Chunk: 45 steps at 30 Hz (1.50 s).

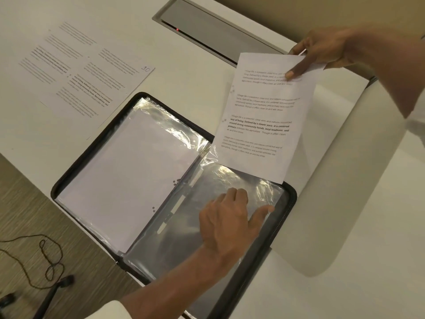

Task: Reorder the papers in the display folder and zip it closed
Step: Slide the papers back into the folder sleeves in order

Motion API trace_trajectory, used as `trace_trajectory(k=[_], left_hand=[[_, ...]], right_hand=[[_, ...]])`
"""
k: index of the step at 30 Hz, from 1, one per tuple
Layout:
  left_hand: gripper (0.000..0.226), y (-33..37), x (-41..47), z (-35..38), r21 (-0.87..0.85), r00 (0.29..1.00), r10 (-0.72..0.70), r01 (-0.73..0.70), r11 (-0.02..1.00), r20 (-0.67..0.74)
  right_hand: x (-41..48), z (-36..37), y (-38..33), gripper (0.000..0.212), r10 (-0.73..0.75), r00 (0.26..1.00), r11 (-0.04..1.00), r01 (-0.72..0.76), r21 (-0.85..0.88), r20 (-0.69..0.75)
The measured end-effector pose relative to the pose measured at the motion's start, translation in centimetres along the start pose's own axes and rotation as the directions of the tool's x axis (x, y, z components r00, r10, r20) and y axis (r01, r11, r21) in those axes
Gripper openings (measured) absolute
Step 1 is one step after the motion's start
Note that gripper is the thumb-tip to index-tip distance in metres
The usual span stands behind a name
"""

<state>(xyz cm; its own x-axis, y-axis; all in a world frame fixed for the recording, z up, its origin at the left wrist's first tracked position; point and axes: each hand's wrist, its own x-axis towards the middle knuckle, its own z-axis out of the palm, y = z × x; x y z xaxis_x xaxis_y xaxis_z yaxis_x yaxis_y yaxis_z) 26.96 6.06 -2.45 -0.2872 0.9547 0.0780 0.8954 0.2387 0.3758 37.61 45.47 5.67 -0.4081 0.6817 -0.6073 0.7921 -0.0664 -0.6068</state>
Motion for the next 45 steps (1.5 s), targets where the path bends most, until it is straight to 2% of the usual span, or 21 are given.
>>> trace_trajectory(k=[1, 3, 5, 7, 8, 10, 13, 15, 17, 20, 25, 28, 30, 33, 37, 40, 42, 45], left_hand=[[0.068, -0.1, 0.0, 0.2, 0.004, 1.0, -0.001, 0.001, 1.0, 0.005], [0.082, -0.5, -0.1, 0.7, 0.023, 0.997, 0.047, -0.048, 0.999, 0.058], [0.097, -1.0, -0.4, 1.2, 0.057, 0.984, 0.106, -0.115, 0.992, 0.144], [0.112, -1.5, -0.8, 1.4, 0.078, 0.961, 0.134, -0.157, 0.984, 0.241], [0.119, -1.8, -1.1, 1.7, 0.073, 0.944, 0.154, -0.182, 0.981, 0.291], [0.126, -2.3, -1.7, 2.2, 0.049, 0.903, 0.217, -0.252, 0.966, 0.372], [0.126, -2.7, -2.7, 2.9, 0.038, 0.863, 0.285, -0.33, 0.943, 0.417], [0.125, -2.8, -3.0, 3.2, 0.028, 0.872, 0.274, -0.312, 0.95, 0.406], [0.116, -3.0, -2.8, 3.4, 0.01, 0.911, 0.245, -0.263, 0.965, 0.33], [0.086, -3.4, -0.6, 3.2, -0.06, 0.968, 0.194, -0.187, 0.981, 0.157], [0.042, -5.7, 7.9, 1.3, -0.134, 0.996, 0.083, -0.084, 0.987, -0.016], [0.029, -7.0, 13.8, -0.4, -0.158, 0.999, -0.018, 0.024, 0.987, 0.034], [0.029, -7.9, 17.5, -0.7, -0.141, 0.993, -0.069, 0.082, 0.987, 0.091], [0.027, -8.9, 21.6, -0.3, -0.161, 0.973, -0.071, 0.108, 0.981, 0.22], [0.036, -8.4, 24.7, 0.4, -0.212, 0.924, -0.068, 0.158, 0.964, 0.377], [0.042, -7.6, 26.4, 0.8, -0.227, 0.863, -0.115, 0.254, 0.94, 0.491], [0.047, -7.0, 27.0, 0.9, -0.234, 0.839, -0.134, 0.294, 0.927, 0.527], [0.046, -5.9, 27.1, 0.6, -0.207, 0.833, -0.124, 0.274, 0.939, 0.539]], right_hand=[[-0.7, 0.4, -0.6, 0.043, 0.067, 0.997, 0.998, -0.066, -0.018, 0.029], [-0.5, 0.2, 0.1, 0.041, 0.087, 0.996, 0.994, -0.088, -0.064, -0.01], [-0.2, 0.5, 0.8, 0.046, 0.143, 0.989, 0.989, -0.143, 0.037, -0.022], [-0.1, 0.7, 1.5, 0.061, 0.214, 0.975, 0.972, -0.205, 0.113, -0.068], [-0.2, 1.2, 1.7, 0.06, 0.248, 0.965, 0.961, -0.234, 0.148, -0.088], [-0.4, 1.6, 1.7, 0.051, 0.284, 0.954, 0.948, -0.263, 0.181, -0.1], [-0.7, 2.7, 1.9, 0.048, 0.369, 0.923, 0.914, -0.34, 0.223, -0.107], [-0.8, 3.2, 2.0, 0.05, 0.44, 0.892, 0.87, -0.396, 0.295, -0.1], [-0.7, 3.7, 2.2, 0.049, 0.508, 0.855, 0.813, -0.435, 0.386, -0.106], [-1.2, 4.0, 2.0, 0.039, 0.544, 0.831, 0.758, -0.424, 0.496, -0.12], [-1.6, 4.9, 2.7, 0.055, 0.554, 0.814, 0.715, -0.36, 0.599, -0.172], [-2.7, 5.8, 2.6, 0.054, 0.574, 0.793, 0.708, -0.356, 0.609, -0.203], [-3.5, 6.7, 2.4, 0.044, 0.582, 0.788, 0.704, -0.363, 0.611, -0.203], [-4.1, 7.7, 2.6, 0.036, 0.611, 0.766, 0.673, -0.368, 0.641, -0.202], [-5.3, 8.7, 3.2, 0.042, 0.669, 0.725, 0.599, -0.396, 0.696, -0.165], [-5.8, 9.1, 3.6, 0.032, 0.689, 0.713, 0.55, -0.395, 0.736, -0.132], [-6.2, 9.3, 3.7, 0.027, 0.698, 0.704, 0.52, -0.374, 0.768, -0.129], [-6.5, 9.8, 4.1, 0.019, 0.718, 0.685, 0.476, -0.351, 0.806, -0.126]])
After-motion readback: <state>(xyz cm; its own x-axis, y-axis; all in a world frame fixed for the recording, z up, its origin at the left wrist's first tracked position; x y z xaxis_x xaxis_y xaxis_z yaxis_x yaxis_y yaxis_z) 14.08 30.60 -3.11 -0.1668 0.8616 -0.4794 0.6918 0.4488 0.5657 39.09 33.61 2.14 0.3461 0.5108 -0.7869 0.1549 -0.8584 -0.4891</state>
